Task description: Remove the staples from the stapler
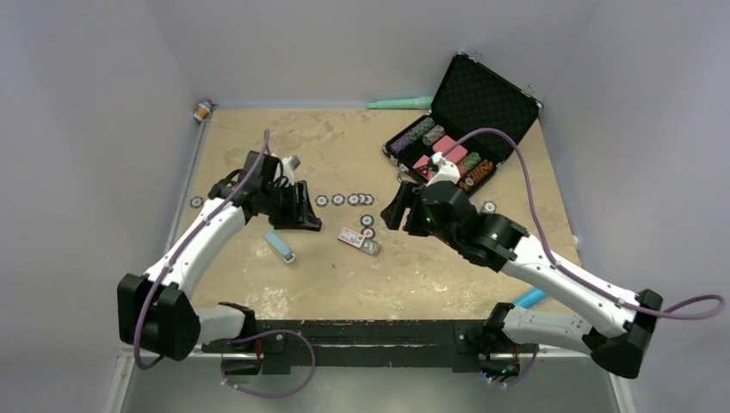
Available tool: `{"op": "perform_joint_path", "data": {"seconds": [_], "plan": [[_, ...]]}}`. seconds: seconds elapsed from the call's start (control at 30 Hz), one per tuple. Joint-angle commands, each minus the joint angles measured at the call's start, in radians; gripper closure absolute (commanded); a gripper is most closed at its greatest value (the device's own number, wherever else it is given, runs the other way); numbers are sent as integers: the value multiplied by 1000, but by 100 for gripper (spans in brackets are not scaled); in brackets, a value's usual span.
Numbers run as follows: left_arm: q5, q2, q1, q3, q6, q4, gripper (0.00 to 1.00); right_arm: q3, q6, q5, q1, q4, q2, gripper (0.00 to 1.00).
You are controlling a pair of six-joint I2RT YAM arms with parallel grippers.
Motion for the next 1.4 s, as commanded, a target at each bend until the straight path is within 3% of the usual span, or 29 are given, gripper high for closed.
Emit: {"op": "perform_joint_path", "data": {"seconds": [0.0,0.2,0.5,1.07,1.37], "plan": [[13,106,-34,86,44,92,47,49,50,32,-6,-195,127,32],[-4,255,-68,177,88,89,55,13,56,-17,-7,-194,171,40],[-19,492,-93,339,179,41,71,-108,52,-142,-6,-64,241,51],[-56,619,-171,332,220,31,72,-113,-23,-214,-66,94,534,68],[-57,630,-177,303,214,52,72,-114,-53,-244,-102,158,587,69]]}}
